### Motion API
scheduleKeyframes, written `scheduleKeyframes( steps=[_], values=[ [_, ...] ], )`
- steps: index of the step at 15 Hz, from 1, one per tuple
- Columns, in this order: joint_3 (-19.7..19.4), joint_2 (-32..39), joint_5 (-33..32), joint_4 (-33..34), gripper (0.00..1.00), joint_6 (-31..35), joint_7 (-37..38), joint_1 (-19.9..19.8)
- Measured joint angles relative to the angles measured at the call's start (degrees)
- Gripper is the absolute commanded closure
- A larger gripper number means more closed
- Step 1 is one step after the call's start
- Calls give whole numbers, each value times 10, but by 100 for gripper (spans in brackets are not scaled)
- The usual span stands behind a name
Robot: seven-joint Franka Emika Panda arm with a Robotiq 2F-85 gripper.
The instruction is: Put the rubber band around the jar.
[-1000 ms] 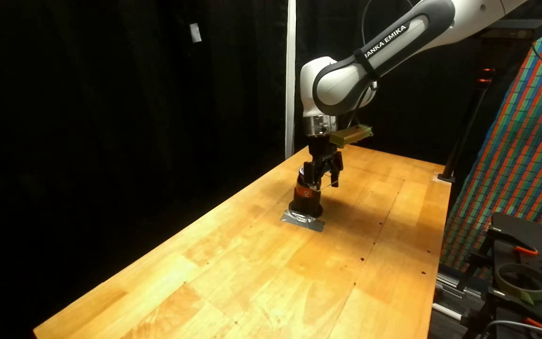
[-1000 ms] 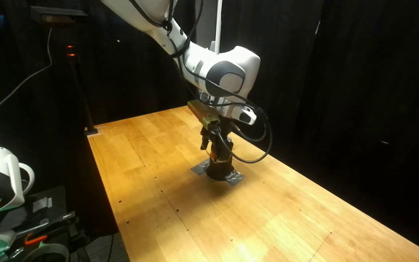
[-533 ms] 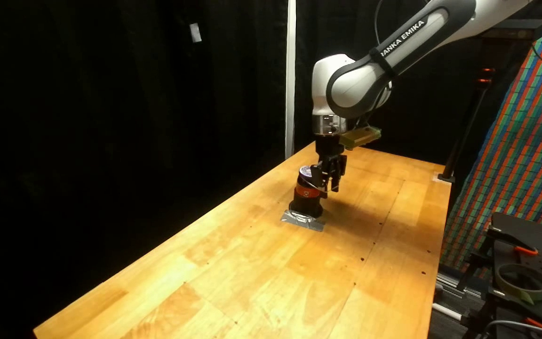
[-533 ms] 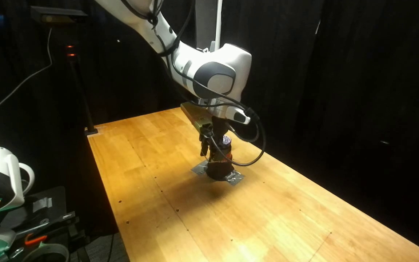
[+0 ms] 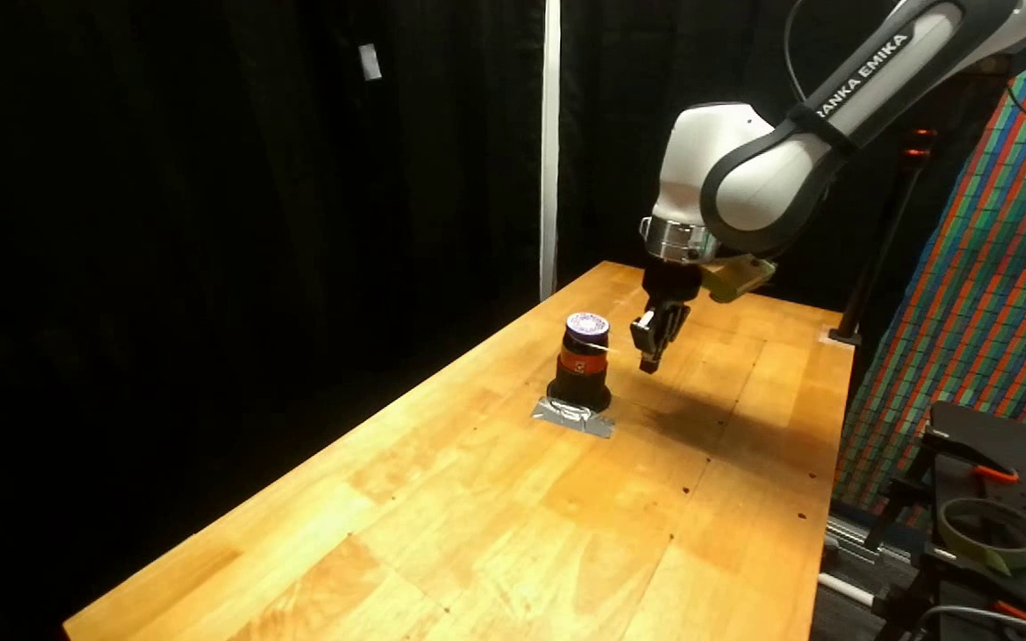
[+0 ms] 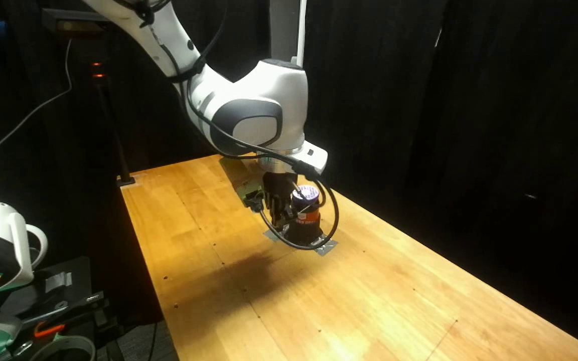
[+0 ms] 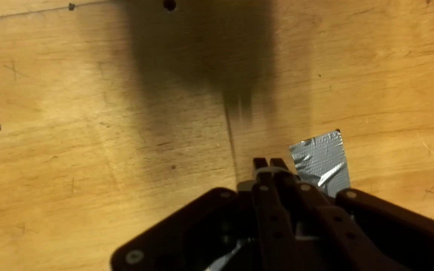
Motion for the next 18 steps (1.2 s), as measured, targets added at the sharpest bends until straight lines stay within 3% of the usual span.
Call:
scheduleKeyframes(
  steps=[3, 6, 9, 11, 13, 15, 18],
  values=[
    [12, -34, 9, -83, 86, 127, -15, -4],
    [50, -60, 49, -157, 88, 264, -49, -23],
    [156, -66, 95, -206, 89, 395, -85, -90],
    [227, -60, 78, -229, 87, 474, -77, -142],
    [260, -49, 36, -251, 87, 541, -59, -177],
    [264, -35, 5, -271, 88, 598, -56, -197],
    [186, -17, -52, -291, 88, 672, -37, -158]
  ],
)
